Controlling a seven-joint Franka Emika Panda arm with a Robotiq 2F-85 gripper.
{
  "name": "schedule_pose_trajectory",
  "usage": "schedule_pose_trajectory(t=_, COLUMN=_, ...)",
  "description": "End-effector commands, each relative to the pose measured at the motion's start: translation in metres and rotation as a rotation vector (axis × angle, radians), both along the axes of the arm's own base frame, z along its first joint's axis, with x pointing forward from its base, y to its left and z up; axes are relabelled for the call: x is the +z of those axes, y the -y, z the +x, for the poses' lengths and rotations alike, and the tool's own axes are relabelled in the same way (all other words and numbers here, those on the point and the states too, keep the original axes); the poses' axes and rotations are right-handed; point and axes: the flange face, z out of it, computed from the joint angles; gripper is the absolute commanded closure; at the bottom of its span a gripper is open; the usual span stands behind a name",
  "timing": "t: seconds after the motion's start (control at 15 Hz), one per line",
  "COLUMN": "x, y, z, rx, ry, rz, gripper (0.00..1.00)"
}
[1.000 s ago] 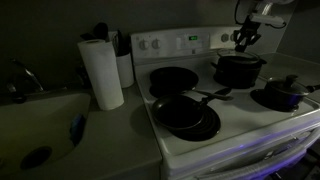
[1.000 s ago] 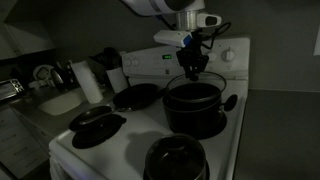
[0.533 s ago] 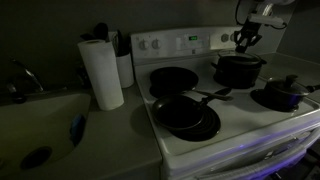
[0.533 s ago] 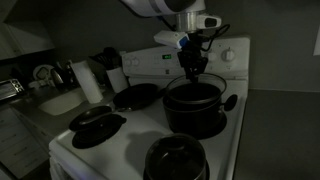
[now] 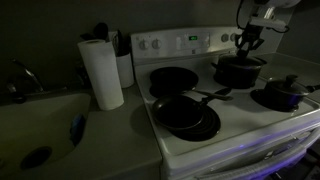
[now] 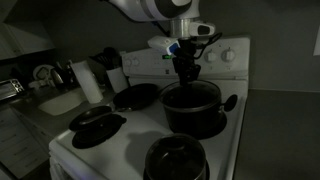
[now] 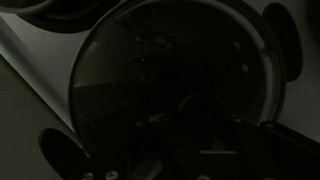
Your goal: Pick the lid and put it on the big pot
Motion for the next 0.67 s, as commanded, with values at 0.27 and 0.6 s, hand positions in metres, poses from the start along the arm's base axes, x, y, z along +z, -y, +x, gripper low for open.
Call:
schedule_pose_trajectory(t=0.27, x=-0.004, y=-0.002, z=-0.024, rx=-0.056, ry=0.029, rz=-0.049, gripper=0.86)
schedule_pose_trajectory(t=0.6, x=-0.02, y=0.005, z=-0.021, rx=-0.086, ry=0.08, rz=-0.1, gripper=0.86)
